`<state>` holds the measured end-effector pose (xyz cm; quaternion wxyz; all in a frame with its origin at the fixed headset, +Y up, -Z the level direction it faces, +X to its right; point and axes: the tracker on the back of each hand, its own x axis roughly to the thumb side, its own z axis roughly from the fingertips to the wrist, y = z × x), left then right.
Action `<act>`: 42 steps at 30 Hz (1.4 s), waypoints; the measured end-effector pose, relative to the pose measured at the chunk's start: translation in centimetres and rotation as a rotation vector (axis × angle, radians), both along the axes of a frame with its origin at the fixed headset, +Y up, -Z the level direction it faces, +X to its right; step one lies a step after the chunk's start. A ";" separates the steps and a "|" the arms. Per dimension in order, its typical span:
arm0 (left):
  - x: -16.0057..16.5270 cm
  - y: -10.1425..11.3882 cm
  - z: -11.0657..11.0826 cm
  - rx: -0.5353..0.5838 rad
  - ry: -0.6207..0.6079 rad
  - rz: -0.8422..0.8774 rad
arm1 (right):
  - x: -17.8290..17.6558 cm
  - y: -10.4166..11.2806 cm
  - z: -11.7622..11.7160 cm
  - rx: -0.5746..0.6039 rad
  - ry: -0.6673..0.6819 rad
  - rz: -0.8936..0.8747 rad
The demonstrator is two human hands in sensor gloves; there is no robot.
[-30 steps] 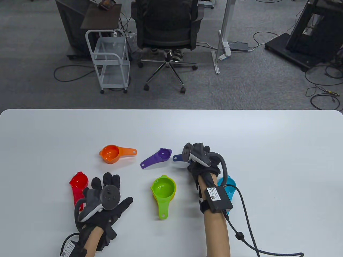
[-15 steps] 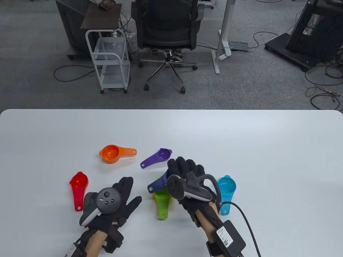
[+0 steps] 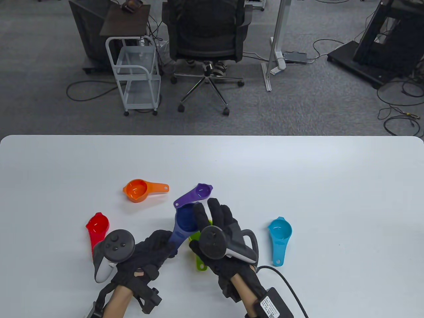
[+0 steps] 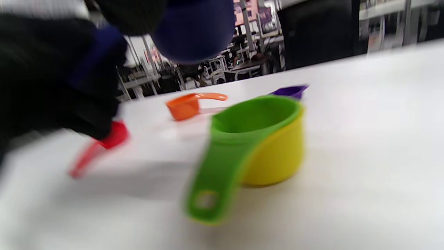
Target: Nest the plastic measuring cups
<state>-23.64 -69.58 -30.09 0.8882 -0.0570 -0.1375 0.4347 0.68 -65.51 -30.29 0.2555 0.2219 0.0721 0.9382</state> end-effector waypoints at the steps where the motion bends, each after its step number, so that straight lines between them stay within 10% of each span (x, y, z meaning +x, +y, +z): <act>1: 0.1 0.0 0.0 0.007 0.001 -0.012 | 0.2 0.1 0.0 -0.027 -0.012 -0.099; 4: 1.7 -0.4 0.3 0.010 -0.105 -0.043 | -0.2 0.1 -0.1 -0.129 -0.082 -0.306; 15: 4.1 1.1 1.2 0.075 -0.249 -0.121 | -2.6 0.5 -1.4 0.012 -0.294 -0.007; 23: 1.7 0.7 0.4 0.172 -0.022 -0.796 | -4.4 -2.5 -3.0 -0.003 -0.337 0.379; 42: 0.1 -1.1 -1.0 0.000 0.009 -0.771 | -6.1 -5.6 -4.1 -0.056 -0.316 0.524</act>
